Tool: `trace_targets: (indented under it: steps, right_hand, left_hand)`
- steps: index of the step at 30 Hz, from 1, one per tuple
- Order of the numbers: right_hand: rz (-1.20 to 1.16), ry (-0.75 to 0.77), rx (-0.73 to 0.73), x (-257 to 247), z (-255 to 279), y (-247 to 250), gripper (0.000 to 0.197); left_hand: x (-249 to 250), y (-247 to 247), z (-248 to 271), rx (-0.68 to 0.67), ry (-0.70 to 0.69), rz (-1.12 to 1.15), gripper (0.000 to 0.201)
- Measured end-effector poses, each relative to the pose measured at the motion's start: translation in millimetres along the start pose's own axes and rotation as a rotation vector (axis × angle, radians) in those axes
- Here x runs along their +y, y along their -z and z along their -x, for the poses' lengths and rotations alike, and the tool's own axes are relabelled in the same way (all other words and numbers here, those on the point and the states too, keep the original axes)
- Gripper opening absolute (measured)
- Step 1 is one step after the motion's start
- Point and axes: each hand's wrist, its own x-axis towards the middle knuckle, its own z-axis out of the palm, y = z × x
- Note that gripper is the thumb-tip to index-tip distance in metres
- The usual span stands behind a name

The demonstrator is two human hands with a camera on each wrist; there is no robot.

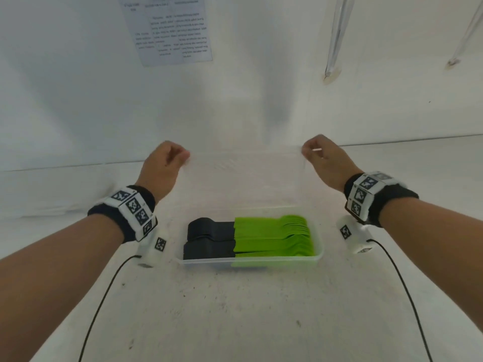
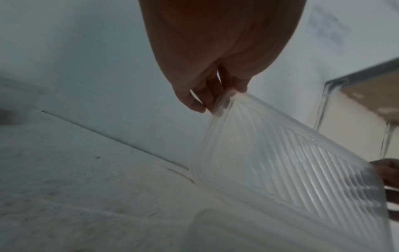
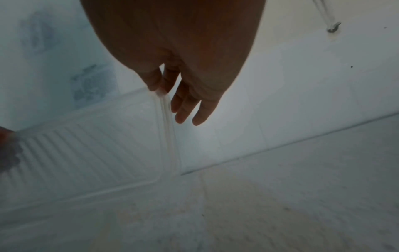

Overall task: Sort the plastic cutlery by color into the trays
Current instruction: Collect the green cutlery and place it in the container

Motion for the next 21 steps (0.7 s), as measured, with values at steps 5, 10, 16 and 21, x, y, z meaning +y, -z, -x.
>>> trace_targets:
  steps: [5,10,16,21]
  right_hand:
    - [-0.167,-0.025,0.144,-33.9,14.4,9.0,0.013]
    - [0.131,-0.118,-0.080,-34.8,45.7,1.5,0.026]
    - [0.269,-0.230,-0.173,-8.0,91.7,-35.2,0.031]
    - [0.183,-0.335,-0.136,-8.9,109.0,-57.1,0.032]
  left_hand:
    - [27.0,5.8,-0.2,0.077,0.010,0.127,0.014]
    - [6.6,1.8,32.0,-0.206,0.143,-0.075,0.037]
    - [-20.6,-17.5,81.6,-0.316,0.165,-0.388,0.043]
    - [-28.6,-26.9,97.0,-0.341,0.126,-0.244,0.040]
